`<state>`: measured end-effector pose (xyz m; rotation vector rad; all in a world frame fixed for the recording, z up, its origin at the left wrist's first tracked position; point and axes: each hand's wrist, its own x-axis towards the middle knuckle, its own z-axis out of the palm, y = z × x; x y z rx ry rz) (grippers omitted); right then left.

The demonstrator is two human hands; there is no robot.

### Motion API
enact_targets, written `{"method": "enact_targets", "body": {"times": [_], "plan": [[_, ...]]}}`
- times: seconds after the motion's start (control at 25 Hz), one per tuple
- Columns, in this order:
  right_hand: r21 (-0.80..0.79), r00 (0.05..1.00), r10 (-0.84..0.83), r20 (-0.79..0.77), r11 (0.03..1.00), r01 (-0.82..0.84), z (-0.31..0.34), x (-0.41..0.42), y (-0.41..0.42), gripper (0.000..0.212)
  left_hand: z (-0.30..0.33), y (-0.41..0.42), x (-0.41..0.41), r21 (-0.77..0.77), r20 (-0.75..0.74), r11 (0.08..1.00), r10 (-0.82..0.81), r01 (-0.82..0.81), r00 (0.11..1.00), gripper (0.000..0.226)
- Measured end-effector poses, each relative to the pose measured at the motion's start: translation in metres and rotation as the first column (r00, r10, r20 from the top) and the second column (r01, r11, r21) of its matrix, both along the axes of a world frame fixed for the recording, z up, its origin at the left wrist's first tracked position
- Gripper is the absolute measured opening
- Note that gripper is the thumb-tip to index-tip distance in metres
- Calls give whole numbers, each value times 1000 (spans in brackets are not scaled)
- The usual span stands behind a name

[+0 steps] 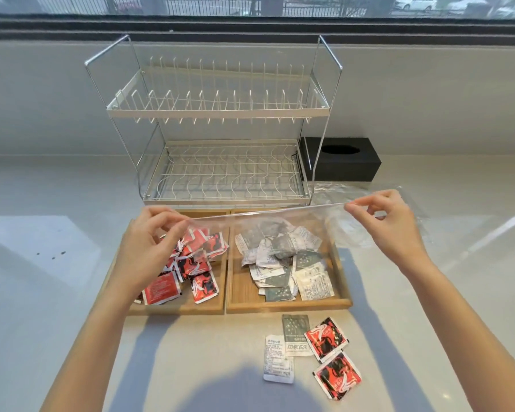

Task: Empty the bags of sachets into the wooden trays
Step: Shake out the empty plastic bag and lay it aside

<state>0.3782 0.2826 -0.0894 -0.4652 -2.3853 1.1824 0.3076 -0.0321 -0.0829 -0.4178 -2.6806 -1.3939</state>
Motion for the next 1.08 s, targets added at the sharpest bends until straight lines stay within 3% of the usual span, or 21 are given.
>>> {"method": "enact_targets", "body": {"times": [0.12,0.28,0.4,0.88,1.08], "plan": [[-35,1000,21,-16,999,-22,14,7,10,17,8,7,1,89,-13,996,24,-23,1000,20],[-198,999,23,-49,980,-33,27,18,24,16,11,27,5,269,19,963,22,-26,1000,19],[-225,998,-18,-57,974,5,27,28,36,15,9,48,11,353,14,935,17,-20,1000,20],[-354,982,-191,17,917,184,3,35,131,12,-16,154,14,261,91,954,-176,147,980,20],[-382,975,-212,63,898,220,-8,10,172,17,-20,212,-9,192,188,967,-201,165,961,44]]}}
